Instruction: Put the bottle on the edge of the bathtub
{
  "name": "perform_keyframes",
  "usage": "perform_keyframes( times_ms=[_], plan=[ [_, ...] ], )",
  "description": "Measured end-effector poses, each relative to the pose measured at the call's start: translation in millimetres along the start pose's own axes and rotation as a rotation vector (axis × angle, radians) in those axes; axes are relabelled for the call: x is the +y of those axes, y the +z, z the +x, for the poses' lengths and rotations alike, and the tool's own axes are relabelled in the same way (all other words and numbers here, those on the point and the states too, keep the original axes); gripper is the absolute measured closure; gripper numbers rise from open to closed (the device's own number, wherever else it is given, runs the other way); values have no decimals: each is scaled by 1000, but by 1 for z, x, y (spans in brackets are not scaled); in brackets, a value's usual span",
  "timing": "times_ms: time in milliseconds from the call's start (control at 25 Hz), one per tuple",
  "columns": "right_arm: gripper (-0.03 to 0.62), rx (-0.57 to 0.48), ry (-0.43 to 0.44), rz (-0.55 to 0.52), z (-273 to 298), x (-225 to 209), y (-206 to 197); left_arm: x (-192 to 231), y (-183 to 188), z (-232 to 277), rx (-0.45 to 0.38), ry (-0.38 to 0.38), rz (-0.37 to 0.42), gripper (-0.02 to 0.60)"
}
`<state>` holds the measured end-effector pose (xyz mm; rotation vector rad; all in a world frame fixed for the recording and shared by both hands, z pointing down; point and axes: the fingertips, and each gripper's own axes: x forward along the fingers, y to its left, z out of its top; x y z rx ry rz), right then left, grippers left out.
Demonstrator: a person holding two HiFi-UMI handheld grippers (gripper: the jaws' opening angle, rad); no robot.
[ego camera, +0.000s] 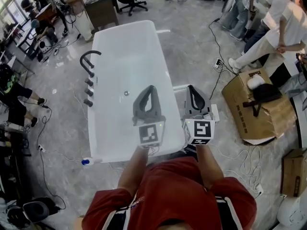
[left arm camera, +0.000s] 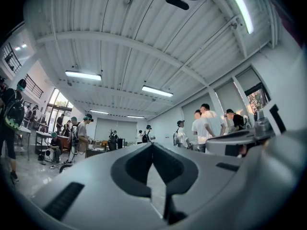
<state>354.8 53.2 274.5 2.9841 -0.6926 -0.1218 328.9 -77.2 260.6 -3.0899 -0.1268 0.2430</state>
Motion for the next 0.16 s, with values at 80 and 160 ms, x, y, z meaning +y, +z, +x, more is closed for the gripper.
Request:
perform_keyframes(
  times_ms=[80, 160],
  plan=[
    [576, 0, 2, 0, 0, 0, 0, -1, 0, 0, 2, 0, 0, 566],
    [576, 1, 2, -2, 0, 0, 1, -1, 1, 0, 2, -2, 3, 565]
  ],
)
